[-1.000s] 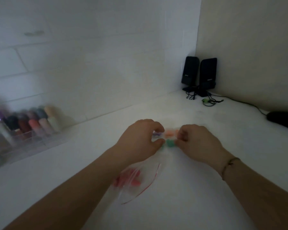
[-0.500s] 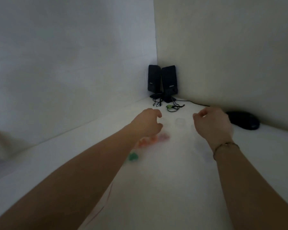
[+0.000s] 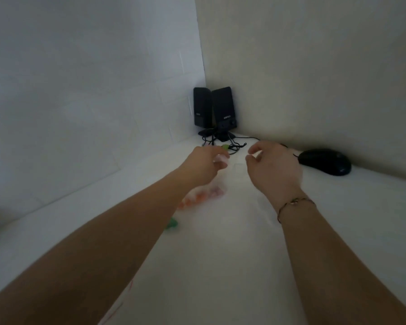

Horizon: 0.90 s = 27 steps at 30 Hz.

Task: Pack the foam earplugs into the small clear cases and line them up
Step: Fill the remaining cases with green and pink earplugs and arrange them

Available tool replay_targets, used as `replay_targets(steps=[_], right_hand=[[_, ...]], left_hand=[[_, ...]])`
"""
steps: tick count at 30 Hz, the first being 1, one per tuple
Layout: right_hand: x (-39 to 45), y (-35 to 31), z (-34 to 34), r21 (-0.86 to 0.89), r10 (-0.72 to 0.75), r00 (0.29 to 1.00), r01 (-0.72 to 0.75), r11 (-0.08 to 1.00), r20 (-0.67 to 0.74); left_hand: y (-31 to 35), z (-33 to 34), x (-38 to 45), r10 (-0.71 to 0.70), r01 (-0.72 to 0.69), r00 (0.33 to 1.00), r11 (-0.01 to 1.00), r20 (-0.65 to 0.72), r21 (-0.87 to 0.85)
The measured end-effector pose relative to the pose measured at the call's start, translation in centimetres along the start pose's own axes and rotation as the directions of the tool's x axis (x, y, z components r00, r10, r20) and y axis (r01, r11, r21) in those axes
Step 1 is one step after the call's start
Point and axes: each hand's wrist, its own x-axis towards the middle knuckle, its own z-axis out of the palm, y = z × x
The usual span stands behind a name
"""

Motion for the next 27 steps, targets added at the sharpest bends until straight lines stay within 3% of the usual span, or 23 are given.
replay_targets(steps=[3, 6, 10, 14, 17, 20, 23, 27], right_hand=[[-1.0, -1.5, 0.9, 0.091, -0.249, 0.968, 0.247, 0.965, 0.011], [-2.4, -3.3, 1.0, 0.237, -0.476, 0.877, 0.478, 0.846, -0.071], [-5.9, -6.7, 0.7, 0.376, -0.643, 0.744, 0.657, 0.653, -0.183], [-9.9, -9.6, 1.7, 0.369, -0.755, 0.618, 0.769, 0.522, -0.22], [-11.9, -11.2, 2.4, 0.319, -0.829, 0.516, 0.839, 0.44, -0.215], [-13.4, -12.3, 2.7, 0.344, -0.872, 0.463, 0.854, 0.389, -0.163], [-14.4, -13.1, 2.8, 0.394, -0.88, 0.461, 0.834, 0.387, -0.111], [-14.9, -13.8, 3.1, 0.274, -0.895, 0.442, 0.87, 0.41, -0.062]], left_hand=[[0.8, -2.2, -2.8, 0.029, -0.021, 0.999, 0.948, 0.021, -0.317], [0.3, -4.9, -6.1, 0.077, -0.08, 0.997, 0.948, -0.021, -0.308], [-1.1, -8.7, -11.7, 0.084, -0.095, 0.995, 0.938, -0.046, -0.334], [-2.8, -11.7, -17.7, -0.025, 0.031, 1.0, 0.708, 0.018, -0.706], [-4.2, -12.6, -20.8, -0.118, 0.087, 0.993, 0.573, 0.022, -0.815], [-5.3, -13.1, -22.9, -0.179, 0.138, 0.982, 0.446, 0.063, -0.884], [-6.0, -13.7, -24.2, -0.191, 0.177, 0.976, 0.394, 0.108, -0.902], [-6.3, -13.8, -24.7, -0.247, 0.204, 0.963, 0.389, 0.112, -0.899]])
